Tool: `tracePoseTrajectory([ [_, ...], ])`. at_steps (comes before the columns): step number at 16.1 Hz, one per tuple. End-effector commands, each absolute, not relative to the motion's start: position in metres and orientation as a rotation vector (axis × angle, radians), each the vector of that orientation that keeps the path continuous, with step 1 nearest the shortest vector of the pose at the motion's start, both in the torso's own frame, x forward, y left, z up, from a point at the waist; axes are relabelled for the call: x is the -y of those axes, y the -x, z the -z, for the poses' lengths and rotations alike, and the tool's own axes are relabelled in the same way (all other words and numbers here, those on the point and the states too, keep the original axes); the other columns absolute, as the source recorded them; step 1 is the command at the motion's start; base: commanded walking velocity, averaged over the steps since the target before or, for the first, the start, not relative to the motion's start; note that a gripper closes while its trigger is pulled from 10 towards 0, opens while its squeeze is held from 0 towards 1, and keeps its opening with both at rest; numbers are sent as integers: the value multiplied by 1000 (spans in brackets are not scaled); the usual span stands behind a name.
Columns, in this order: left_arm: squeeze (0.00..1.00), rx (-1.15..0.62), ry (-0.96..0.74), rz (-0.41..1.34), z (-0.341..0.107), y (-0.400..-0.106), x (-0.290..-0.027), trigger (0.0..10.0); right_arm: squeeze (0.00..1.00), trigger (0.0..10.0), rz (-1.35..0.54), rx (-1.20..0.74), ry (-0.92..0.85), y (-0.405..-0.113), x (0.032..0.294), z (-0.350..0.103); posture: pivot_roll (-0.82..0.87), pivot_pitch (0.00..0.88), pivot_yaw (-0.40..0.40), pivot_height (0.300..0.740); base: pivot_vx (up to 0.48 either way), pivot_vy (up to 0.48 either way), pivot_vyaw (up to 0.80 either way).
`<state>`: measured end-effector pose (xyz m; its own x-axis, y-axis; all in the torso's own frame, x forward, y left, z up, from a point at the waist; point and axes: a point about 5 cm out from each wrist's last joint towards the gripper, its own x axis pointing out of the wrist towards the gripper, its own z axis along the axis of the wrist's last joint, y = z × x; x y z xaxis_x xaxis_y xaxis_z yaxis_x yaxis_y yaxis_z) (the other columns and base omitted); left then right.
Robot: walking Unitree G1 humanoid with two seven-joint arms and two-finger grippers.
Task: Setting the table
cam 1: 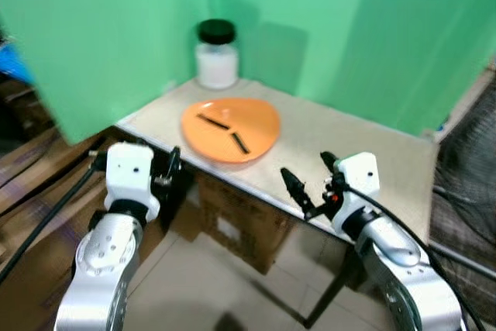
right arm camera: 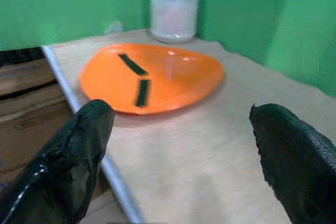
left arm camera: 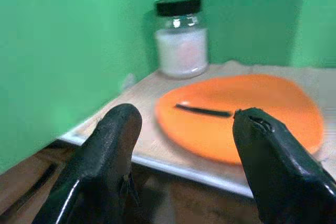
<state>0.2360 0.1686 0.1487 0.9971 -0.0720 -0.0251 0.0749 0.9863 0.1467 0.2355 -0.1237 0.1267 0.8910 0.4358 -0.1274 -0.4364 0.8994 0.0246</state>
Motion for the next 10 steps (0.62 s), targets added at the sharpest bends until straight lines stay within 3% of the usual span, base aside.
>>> tracePoseTrajectory([
  [1, 0, -26, -160, 96, -149, -235, -166, 10000, 1000, 10000, -449, -133, 16, -238, 125, -126, 48, 18, 10, 740, 307, 0, 0],
  [10, 0, -35, -167, 117, -149, -236, -165, 10000, 1000, 10000, -447, -116, 18, -241, 125, -127, 37, 20, 19, 740, 305, 0, 0],
])
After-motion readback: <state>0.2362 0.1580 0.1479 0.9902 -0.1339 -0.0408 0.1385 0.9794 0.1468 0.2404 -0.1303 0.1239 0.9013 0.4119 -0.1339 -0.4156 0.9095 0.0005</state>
